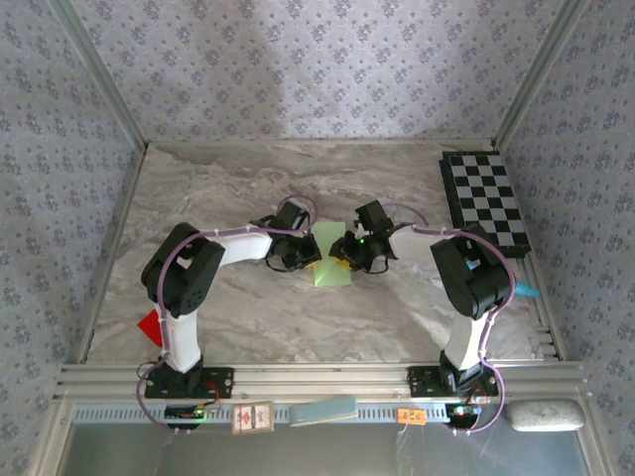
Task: Fold a paper plane with a square sheet of paper (pick it up from the middle)
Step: Pick up the paper from the center of the table.
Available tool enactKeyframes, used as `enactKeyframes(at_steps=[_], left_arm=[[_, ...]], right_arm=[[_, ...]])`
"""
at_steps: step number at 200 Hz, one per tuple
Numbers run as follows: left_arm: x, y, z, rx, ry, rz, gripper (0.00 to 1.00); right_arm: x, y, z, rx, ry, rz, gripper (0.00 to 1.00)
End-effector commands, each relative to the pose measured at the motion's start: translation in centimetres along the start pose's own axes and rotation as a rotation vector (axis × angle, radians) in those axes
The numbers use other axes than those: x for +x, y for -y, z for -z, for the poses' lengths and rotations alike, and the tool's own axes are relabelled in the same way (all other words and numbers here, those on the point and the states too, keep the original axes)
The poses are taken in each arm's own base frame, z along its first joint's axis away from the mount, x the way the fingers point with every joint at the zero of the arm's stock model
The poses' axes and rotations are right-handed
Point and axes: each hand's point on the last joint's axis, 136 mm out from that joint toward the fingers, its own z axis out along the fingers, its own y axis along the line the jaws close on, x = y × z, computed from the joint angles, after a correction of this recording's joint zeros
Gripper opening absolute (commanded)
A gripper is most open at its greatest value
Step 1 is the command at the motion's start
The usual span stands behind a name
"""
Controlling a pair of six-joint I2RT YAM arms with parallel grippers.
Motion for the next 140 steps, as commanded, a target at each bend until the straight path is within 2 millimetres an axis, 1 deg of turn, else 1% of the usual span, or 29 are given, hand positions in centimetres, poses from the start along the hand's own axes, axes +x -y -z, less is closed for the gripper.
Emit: enactKeyframes(at_steps=[1, 24, 55, 75, 124, 140], left_arm=[[0.9, -2.3, -1.0, -0.062, -0.029, 0.033, 0.10], [0.9, -2.5, -0.9, -0.068, -0.026, 0.038, 0.10], [0.9, -2.6, -0.9, -0.069, -0.025, 0.043, 0.11], [0.9, -2.7, -0.9, -0.070, -0.024, 0.048, 0.10], [0.9, -2.8, -1.0, -0.072, -0.026, 0.057, 0.10], [0.9, -2.8, -1.0, -0.069, -0.029, 0.061, 0.10]], right_arm=[[0.4, -0.9, -0.5, -0.056, -0.032, -0.022, 0.32], [0.4, -0.8, -0.3, -0.063, -0.024, -0.048, 0.32], [-0.2, 0.7, 0.6, -0.018, 0.030, -0.080, 0.32], [-0.6, 1.2, 0.9, -0.012, 0.044, -0.095, 0.33], [-0.6, 1.8, 0.9, 0.002, 0.056, -0.107, 0.33], [-0.6, 1.4, 0.8, -0.012, 0.046, -0.095, 0.33]])
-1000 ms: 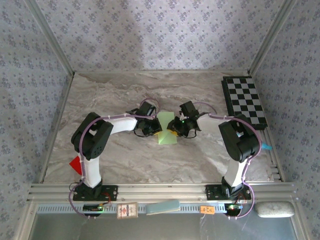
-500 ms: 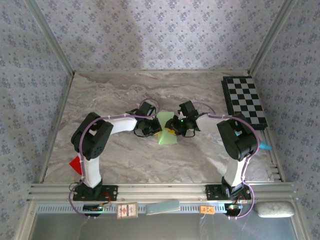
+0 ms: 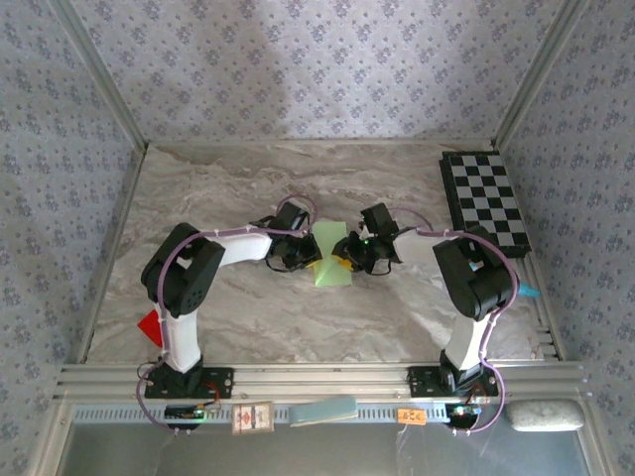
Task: Fold a paper plane with a square sheet of paper (pick it up from the middle)
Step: Pick up the paper from the center of the table.
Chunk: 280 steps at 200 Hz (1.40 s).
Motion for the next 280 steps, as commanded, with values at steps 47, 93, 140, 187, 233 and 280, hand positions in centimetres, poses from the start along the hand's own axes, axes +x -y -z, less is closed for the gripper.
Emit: enactKeyframes(at_steps=[47, 93, 140, 187, 233, 280], left_arm=[[1.0, -2.8, -0.8, -0.076, -0.035, 0.046, 0.11], [1.1, -2.9, -0.9, -0.075, -0.037, 0.050, 0.10], [1.0, -2.8, -0.8, -0.071, -0.037, 0.052, 0.10], [1.1, -2.9, -0.9, -0.073, -0.045, 0.054, 0.11], [1.1, -3.1, -0.9, -0.078, -0.047, 0.059, 0.11], [1.1, -3.6, -0.8, -0.093, -0.045, 0.066, 0.11]], right_arm=[[0.3, -0.6, -0.4, -0.031, -0.025, -0.010, 0.31], [0.8, -0.9, -0.9, -0.053, -0.060, -0.002, 0.30], [0.8, -0.9, -1.4, -0.063, -0.070, 0.000, 0.30], [0.7, -0.9, -1.8, -0.040, -0.080, 0.007, 0.32], [0.7, 0.0, -1.4, 0.015, -0.071, 0.010, 0.28], [0.5, -0.5, -0.1, 0.030, -0.041, 0.040, 0.23]])
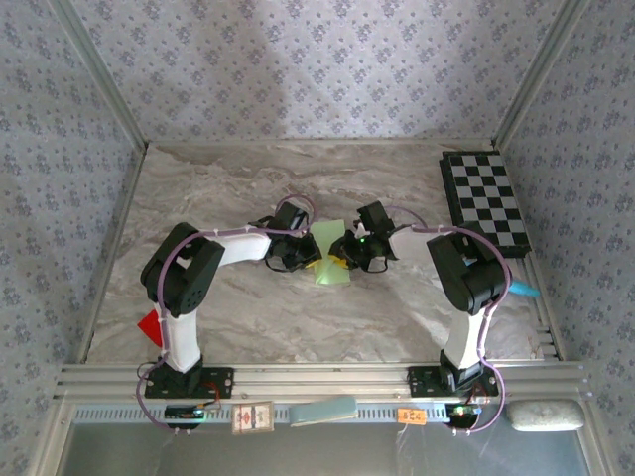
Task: Fold a paper plane with a square sheet of paper (pick it up from the middle)
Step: Pick up the paper from the center of the table.
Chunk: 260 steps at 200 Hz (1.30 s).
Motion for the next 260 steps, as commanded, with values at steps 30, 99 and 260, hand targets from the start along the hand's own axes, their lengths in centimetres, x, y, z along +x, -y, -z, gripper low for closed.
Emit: enactKeyframes(at_steps=[30, 99, 260], left_arm=[[1.1, -3.6, -0.8, -0.107, -0.037, 0.050, 0.11], [1.0, -3.5, -0.7, -0.099, -0.040, 0.049, 0.11], [-4.1, 2.2, 12.5, 0.274, 0.200, 0.057, 0.73]], right_arm=[[0.1, 0.5, 1.3, 0.064, 0.021, 0.014, 0.17], [-0.1, -0.4, 0.9, 0.004, 0.017, 0.028, 0.18], [-1.8, -8.7, 6.1, -0.294, 0.092, 0.216, 0.03]])
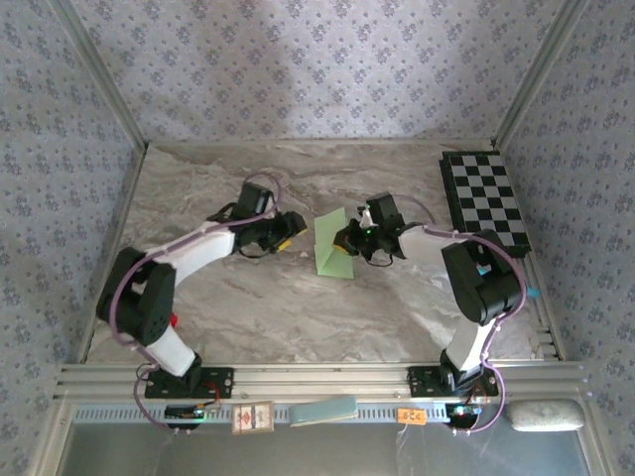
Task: Fold a paper plane with a square sheet of paper (pick it up from the middle)
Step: Pick up the paper from the center of the table, then turn over the paper at the center of the table.
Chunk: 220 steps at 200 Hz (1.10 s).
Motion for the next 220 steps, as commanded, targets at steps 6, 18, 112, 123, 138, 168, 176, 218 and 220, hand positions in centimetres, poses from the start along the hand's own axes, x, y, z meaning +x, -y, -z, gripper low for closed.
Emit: enactKeyframes(at_steps=[6, 18, 112, 123, 138, 168, 176, 218, 220], left_arm=[[0.0, 1.3, 1.9, 0.147, 0.023, 0.038, 0.77], [0.0, 2.2, 2.8, 0.223, 0.038, 0.064, 0.83], [0.7, 8.6, 5.5, 0.563, 0.025, 0.078, 0.90], [0.6, 9.0, 5.7, 0.583, 0.028, 0.073, 0.83], [0.4, 9.4, 5.9, 0.603, 0.032, 0.065, 0.73], [0.3, 9.6, 5.8, 0.609, 0.034, 0.059, 0.56], [0.3, 9.7, 5.9, 0.617, 0.037, 0.055, 0.53], [0.2, 10.2, 5.9, 0.637, 0.052, 0.039, 0.32], [0.2, 10.1, 5.8, 0.637, 0.052, 0.039, 0.31]], right_arm=[[-0.9, -5.6, 2.1, -0.179, 0.009, 0.103, 0.03], [-1.2, -7.3, 2.8, -0.231, 0.010, 0.114, 0.03], [-1.7, -15.1, 6.1, -0.511, -0.013, 0.121, 0.04], [-1.6, -15.2, 6.1, -0.517, -0.019, 0.114, 0.04], [-1.5, -15.2, 6.1, -0.524, -0.025, 0.109, 0.04], [-1.6, -15.1, 6.3, -0.531, -0.026, 0.096, 0.04], [-1.5, -15.0, 6.3, -0.531, -0.028, 0.095, 0.05], [-1.6, -14.4, 6.2, -0.525, -0.024, 0.087, 0.07], [-1.6, -14.4, 6.2, -0.525, -0.025, 0.086, 0.07]])
